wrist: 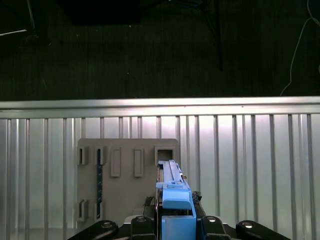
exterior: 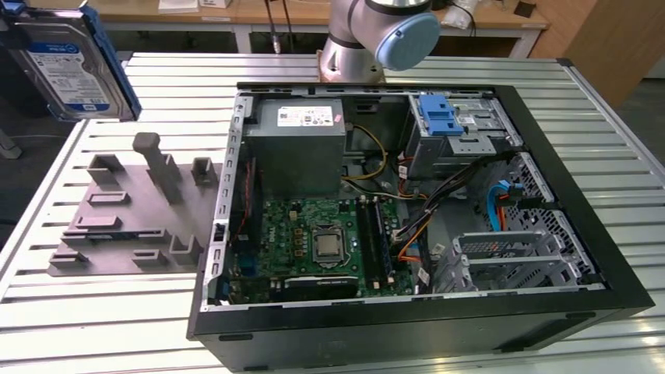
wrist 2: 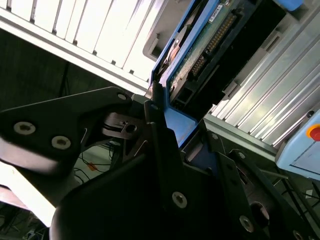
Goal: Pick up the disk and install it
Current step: 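Pick up the disk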
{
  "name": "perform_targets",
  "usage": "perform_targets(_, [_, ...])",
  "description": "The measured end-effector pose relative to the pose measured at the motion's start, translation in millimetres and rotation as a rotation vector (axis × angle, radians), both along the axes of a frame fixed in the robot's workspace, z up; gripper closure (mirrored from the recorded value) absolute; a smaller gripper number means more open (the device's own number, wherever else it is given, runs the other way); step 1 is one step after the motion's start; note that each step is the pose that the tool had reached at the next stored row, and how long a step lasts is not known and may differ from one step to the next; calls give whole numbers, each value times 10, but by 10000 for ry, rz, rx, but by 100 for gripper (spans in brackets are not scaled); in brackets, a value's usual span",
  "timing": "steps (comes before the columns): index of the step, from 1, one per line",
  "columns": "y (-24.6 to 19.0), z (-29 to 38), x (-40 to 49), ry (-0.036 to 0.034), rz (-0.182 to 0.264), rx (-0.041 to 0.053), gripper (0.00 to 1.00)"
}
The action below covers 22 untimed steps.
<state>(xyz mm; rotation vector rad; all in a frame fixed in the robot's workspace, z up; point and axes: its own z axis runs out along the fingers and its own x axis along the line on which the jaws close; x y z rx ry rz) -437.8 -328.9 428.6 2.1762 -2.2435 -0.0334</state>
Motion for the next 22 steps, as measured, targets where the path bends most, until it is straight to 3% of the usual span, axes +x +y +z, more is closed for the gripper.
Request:
perform_targets(12, [0,176,0,-35,0,-1,64])
perform_targets(13, [0,356,0,-65,0,0,64])
perform_targets(19, [0,448,-1,-78,0,-1,64])
perform_targets(22, [-3,446,3,-79,-2,0,64])
